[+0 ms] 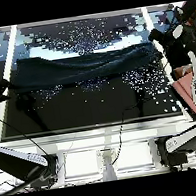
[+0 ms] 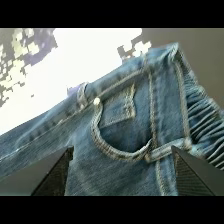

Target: Fold the clothes and pants, and hang the long-sleeved shirts on hangers.

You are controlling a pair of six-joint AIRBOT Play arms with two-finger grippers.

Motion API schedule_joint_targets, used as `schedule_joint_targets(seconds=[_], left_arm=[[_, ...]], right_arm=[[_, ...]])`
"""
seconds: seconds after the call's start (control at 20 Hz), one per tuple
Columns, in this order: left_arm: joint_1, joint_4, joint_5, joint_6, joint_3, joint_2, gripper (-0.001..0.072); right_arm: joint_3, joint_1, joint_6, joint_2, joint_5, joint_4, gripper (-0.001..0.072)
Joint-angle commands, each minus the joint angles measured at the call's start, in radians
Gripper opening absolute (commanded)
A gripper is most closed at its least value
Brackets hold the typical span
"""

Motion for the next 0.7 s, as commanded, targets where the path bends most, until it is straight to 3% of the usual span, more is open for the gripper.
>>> schedule_joint_targets(seconds=[0.0,0.2,0.4,0.65], left_arm=[[0.003,-0.109,0.116,0.030,-0.085,0.000,0.0701],[-0.026,-0.182,0.264,0.030,-0.142,-0.005,0.0700],[-0.040,-0.239,0.284,0.073,-0.143,-0.007,0.0699],[-0.040,-0.240,0.351,0.005,-0.144,-0.011,0.0699]], right_arm=[[0.000,0.000,-0.003,0.001,0.035,0.068,0.0688],[0.000,0.000,-0.003,0.001,0.035,0.134,0.0688],[0.000,0.000,-0.003,0.001,0.035,0.158,0.0688],[0.000,0.000,-0.003,0.001,0.043,0.182,0.0687]])
